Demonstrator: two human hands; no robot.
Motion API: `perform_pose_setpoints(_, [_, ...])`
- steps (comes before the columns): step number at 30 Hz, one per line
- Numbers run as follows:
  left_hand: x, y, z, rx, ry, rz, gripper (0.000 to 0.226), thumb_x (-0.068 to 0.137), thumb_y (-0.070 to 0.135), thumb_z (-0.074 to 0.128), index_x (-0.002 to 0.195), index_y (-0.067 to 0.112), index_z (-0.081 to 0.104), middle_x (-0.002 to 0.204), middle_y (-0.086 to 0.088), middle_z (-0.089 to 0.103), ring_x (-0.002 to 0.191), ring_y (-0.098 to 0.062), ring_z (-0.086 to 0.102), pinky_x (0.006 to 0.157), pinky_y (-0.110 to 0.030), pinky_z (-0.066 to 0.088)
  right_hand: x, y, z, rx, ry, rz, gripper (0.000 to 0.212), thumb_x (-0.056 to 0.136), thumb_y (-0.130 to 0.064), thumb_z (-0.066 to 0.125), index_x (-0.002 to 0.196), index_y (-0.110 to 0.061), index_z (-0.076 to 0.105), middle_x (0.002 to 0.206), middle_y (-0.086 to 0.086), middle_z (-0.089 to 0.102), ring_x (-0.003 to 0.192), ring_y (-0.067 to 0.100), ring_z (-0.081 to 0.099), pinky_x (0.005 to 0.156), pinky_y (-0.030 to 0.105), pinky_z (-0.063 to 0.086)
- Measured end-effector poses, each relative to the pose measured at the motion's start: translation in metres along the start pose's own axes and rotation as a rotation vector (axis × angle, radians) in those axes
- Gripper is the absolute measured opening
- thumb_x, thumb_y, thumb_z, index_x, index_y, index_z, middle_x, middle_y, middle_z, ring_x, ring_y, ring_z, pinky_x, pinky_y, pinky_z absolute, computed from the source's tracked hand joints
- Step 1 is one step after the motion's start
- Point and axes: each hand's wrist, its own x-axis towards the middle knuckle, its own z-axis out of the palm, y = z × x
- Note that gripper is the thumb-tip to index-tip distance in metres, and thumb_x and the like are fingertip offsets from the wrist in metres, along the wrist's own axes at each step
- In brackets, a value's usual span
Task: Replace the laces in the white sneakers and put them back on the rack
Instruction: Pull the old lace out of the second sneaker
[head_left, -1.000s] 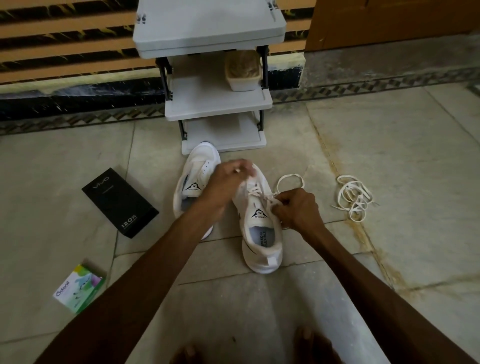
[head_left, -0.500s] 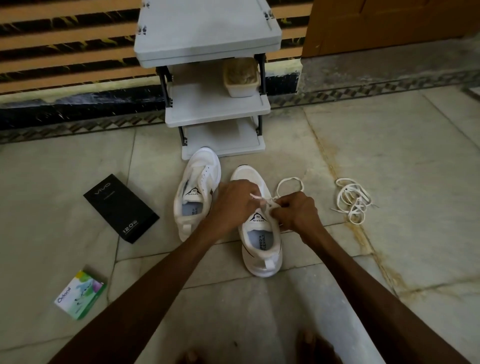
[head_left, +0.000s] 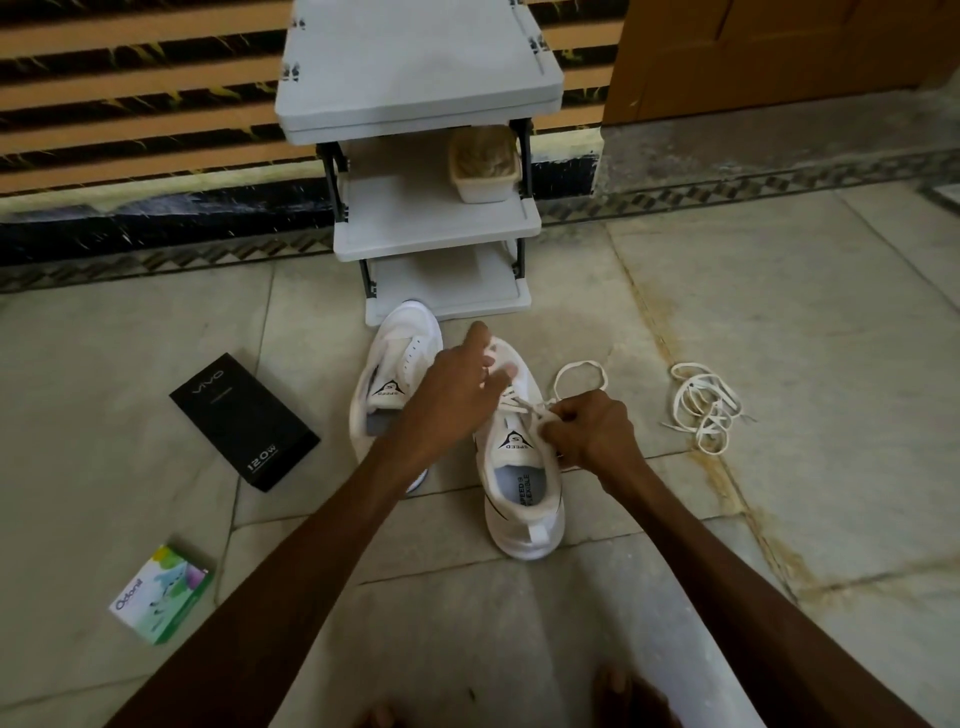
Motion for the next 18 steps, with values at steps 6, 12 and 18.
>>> perform_pose_setpoints(6, [0.004,-0.013,0.015,0.457,-0.137,0.123,0.044,0.087,0.039,0.065,0.118,0.007,0.064,0.114,-0.017,0.06,0.107,-0.032,0.056,0.088,-0.034,0.042,-0.004,-0.004,-0.001,-0.116,0.03,-0.04,0.017,0.076,-0.025,0.067,0.073,-0.01,0.074,0.066,0.013,0.071,0.062,0.023,0.068,0.066,0.036,0.058])
perform_pose_setpoints(12, [0.009,-0.001,0.008,0.146,-0.178,0.103,0.008,0.086,0.014,0.064,0.085,0.011,0.072,0.092,-0.01,0.068,0.082,-0.017,0.061,0.075,-0.025,0.047,-0.004,-0.004,-0.003,-0.173,0.032,-0.037,0.017,0.078,-0.026,0.069,0.079,-0.011,0.076,0.071,0.012,0.071,0.068,0.022,0.067,0.064,0.029,0.053])
perform_pose_setpoints(18, [0.015,0.004,-0.025,-0.446,0.176,-0.264,0.027,0.096,0.011,0.046,0.072,0.02,0.053,0.073,0.005,0.053,0.073,-0.014,0.048,0.067,-0.027,0.037,-0.005,-0.002,-0.003,-0.164,0.042,-0.045,0.017,0.079,-0.024,0.067,0.078,-0.008,0.075,0.069,0.012,0.071,0.065,0.022,0.067,0.067,0.035,0.058])
